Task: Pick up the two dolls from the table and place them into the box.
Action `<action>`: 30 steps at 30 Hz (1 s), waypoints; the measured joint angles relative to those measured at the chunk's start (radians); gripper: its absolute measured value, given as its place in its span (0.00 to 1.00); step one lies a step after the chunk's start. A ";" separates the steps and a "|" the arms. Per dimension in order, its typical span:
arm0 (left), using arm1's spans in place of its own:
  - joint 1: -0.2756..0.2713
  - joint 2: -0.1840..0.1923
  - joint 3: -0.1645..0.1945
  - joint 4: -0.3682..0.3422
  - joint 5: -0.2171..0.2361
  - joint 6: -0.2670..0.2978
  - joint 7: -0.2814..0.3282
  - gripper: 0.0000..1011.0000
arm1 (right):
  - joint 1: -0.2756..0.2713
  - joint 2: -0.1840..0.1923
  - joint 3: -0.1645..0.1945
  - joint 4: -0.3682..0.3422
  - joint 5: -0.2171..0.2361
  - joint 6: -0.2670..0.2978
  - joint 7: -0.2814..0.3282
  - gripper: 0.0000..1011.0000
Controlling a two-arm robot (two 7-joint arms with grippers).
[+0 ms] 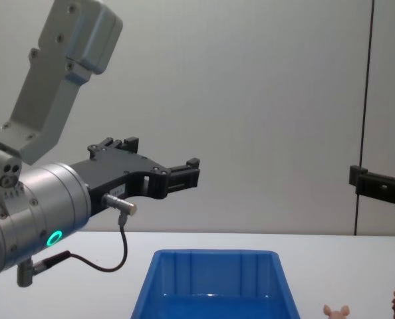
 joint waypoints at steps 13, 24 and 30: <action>0.000 0.000 0.000 0.000 0.000 0.000 0.000 0.99 | 0.000 0.000 0.000 0.000 0.000 0.000 0.000 0.99; 0.000 0.000 0.000 0.000 0.000 0.000 0.000 0.99 | 0.000 0.000 0.000 0.000 0.000 0.000 0.000 0.99; 0.000 0.000 0.000 0.000 0.000 0.000 0.000 0.99 | 0.000 0.000 0.000 0.000 0.000 0.000 0.000 0.99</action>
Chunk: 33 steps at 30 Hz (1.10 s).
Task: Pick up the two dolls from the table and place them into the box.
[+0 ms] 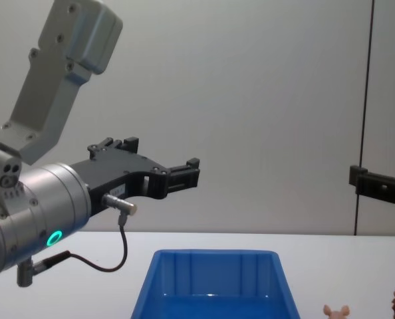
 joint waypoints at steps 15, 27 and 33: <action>0.000 0.000 0.000 0.000 0.000 0.000 0.000 0.99 | -0.004 -0.001 0.000 -0.002 -0.002 0.003 -0.006 0.99; 0.000 0.000 0.000 0.000 0.000 0.000 0.000 0.99 | -0.019 -0.006 0.000 -0.011 -0.013 0.065 -0.060 0.99; 0.000 0.000 0.000 0.000 0.000 0.000 0.000 0.99 | -0.024 -0.008 0.002 -0.009 -0.019 0.111 -0.088 0.99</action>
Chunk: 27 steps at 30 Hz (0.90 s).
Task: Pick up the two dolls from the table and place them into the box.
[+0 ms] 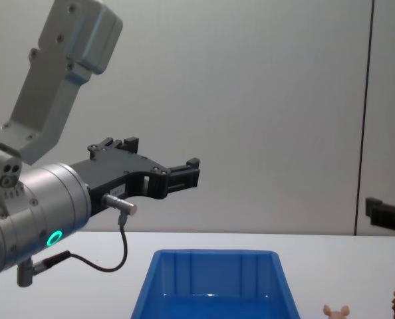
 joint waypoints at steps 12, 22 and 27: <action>0.000 0.000 0.000 0.000 0.000 0.000 0.000 0.99 | 0.007 -0.013 0.001 0.047 -0.019 0.075 -0.030 0.99; 0.000 0.000 0.000 0.000 0.000 0.000 0.000 0.99 | 0.025 -0.030 -0.002 0.104 -0.035 0.119 -0.033 0.99; 0.000 0.000 0.000 0.000 0.000 0.000 0.000 0.99 | 0.034 -0.039 -0.004 0.133 -0.040 0.136 -0.034 0.99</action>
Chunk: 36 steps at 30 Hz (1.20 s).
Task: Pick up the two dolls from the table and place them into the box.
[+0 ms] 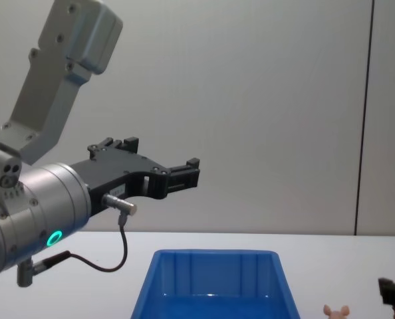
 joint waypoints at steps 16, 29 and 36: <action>0.000 0.000 0.000 0.000 0.000 0.000 0.000 0.99 | 0.004 -0.018 -0.001 0.046 0.007 0.050 -0.013 0.99; 0.000 0.000 0.000 0.000 0.000 0.000 0.000 0.99 | -0.009 -0.030 0.002 0.059 0.032 0.087 -0.031 0.90; 0.000 0.000 0.000 0.000 0.000 0.000 0.000 0.99 | -0.013 -0.035 0.003 0.062 0.040 0.097 -0.038 0.70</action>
